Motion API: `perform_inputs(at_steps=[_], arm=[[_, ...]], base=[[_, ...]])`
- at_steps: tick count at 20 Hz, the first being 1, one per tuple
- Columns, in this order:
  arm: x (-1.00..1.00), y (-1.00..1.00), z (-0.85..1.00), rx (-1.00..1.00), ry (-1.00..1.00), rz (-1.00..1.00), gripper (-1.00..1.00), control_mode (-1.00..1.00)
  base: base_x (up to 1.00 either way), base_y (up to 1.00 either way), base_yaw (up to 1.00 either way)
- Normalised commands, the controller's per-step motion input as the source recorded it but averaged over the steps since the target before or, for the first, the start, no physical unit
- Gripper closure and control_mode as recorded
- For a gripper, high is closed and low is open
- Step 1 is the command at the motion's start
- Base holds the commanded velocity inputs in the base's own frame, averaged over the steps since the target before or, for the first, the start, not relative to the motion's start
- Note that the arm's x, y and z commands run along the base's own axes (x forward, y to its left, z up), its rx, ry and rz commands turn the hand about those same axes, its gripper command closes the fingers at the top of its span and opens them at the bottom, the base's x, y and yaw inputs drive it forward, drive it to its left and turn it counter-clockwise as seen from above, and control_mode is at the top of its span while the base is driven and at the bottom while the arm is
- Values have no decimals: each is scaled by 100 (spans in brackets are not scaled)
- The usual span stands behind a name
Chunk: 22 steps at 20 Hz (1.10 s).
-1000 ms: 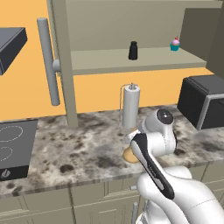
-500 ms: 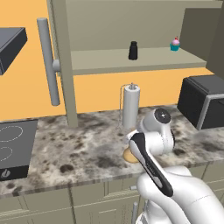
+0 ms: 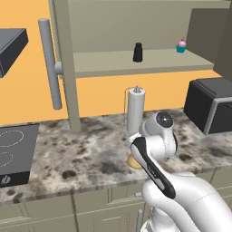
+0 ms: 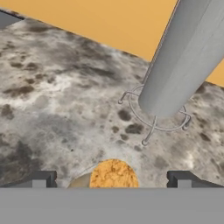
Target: Pick the shaker and oil and vinegar bottle from the counter and place them in the cabinet.
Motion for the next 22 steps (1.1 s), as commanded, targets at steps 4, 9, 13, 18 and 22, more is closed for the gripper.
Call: perform_inputs(at_steps=[4, 9, 13, 18, 22], arm=[[0, -13, -75, 0, -4, 0, -100, -100], [0, 0, -14, 0, -1, 0, -100, -100], [2, 0, -37, 0, 0, 0, -100, -100], [5, 0, -40, 1, 0, 0, -100, -100], [8, 0, -15, 0, -1, 0, 100, -100]], base=[[0, 0, 0], [0, 0, 0], [0, 0, 0], [0, 0, 0], [0, 0, 0]])
